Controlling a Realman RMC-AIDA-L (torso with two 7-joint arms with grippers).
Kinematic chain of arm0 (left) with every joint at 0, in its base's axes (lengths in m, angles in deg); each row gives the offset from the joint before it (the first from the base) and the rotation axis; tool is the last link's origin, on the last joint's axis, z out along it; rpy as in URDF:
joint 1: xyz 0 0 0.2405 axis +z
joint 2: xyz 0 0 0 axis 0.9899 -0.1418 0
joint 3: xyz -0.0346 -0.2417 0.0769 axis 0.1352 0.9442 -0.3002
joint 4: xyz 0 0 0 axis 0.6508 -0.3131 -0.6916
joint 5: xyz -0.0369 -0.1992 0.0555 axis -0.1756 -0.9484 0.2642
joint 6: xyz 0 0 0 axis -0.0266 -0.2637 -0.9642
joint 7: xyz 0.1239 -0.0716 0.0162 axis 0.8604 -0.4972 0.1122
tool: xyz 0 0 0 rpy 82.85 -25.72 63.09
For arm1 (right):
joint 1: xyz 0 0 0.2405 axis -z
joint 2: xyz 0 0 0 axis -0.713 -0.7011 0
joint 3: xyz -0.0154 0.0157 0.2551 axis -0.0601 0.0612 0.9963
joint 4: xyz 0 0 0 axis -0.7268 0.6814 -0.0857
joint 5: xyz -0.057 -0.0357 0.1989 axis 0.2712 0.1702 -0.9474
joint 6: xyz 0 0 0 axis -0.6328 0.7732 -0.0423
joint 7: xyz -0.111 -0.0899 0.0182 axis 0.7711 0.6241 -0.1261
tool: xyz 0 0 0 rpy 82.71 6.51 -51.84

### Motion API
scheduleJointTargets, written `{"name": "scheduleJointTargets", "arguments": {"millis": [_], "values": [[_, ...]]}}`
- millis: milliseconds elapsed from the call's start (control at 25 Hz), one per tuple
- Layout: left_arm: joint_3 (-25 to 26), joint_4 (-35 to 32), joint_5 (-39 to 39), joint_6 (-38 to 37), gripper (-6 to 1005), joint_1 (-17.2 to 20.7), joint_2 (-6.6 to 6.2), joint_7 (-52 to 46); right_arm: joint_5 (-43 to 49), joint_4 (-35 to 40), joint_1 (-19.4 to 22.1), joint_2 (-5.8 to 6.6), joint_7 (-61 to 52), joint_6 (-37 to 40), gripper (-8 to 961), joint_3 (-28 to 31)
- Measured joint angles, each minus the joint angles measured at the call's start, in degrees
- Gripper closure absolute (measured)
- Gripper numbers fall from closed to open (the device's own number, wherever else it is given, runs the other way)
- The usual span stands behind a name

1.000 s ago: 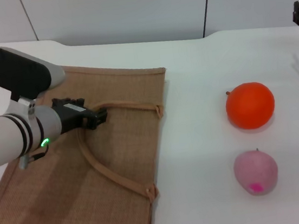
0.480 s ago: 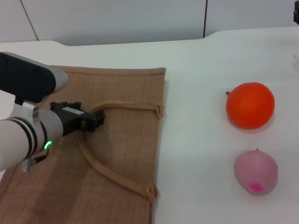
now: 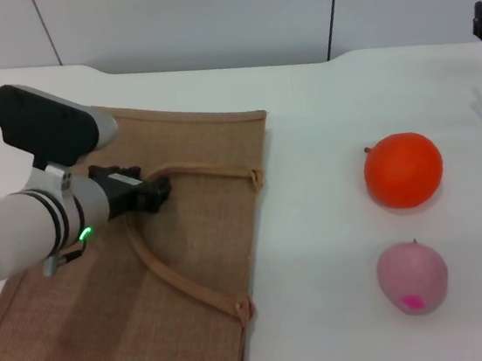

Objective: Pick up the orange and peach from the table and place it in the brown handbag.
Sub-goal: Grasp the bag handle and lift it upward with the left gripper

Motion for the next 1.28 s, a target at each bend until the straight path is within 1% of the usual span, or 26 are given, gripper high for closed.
{"name": "scheduleJointTargets", "arguments": {"millis": [560,720,760,1000,1080,1240,1280], "values": [[0.83,0.9,0.0,-0.81,570,-0.03,0.9,-0.41,0.0,0.0,0.0,0.0,0.0,0.0,181,0.28],[0.88,0.94,0.0,-2.55,575,-0.03,1.56,-0.12,0.0,0.0,0.0,0.0,0.0,-0.39,181,0.29],[0.87,0.93,0.0,-3.32,576,-0.09,1.82,0.1,0.0,0.0,-0.01,0.0,0.0,-0.59,182,0.29],[1.77,0.56,0.0,-7.75,733,-0.54,3.41,2.32,0.0,0.0,-0.12,0.0,0.0,-0.85,181,0.29],[3.05,0.43,0.0,-9.22,755,-0.4,4.26,3.82,0.0,0.0,-0.13,0.0,0.0,-0.86,181,0.29],[7.31,-1.03,0.0,-14.12,801,0.55,6.67,10.09,-0.01,0.0,-0.25,0.0,0.0,-0.89,182,0.29],[9.16,-1.71,0.0,-15.36,812,1.03,7.38,12.88,0.0,0.0,-0.36,0.0,0.0,-0.89,182,0.29]]}}
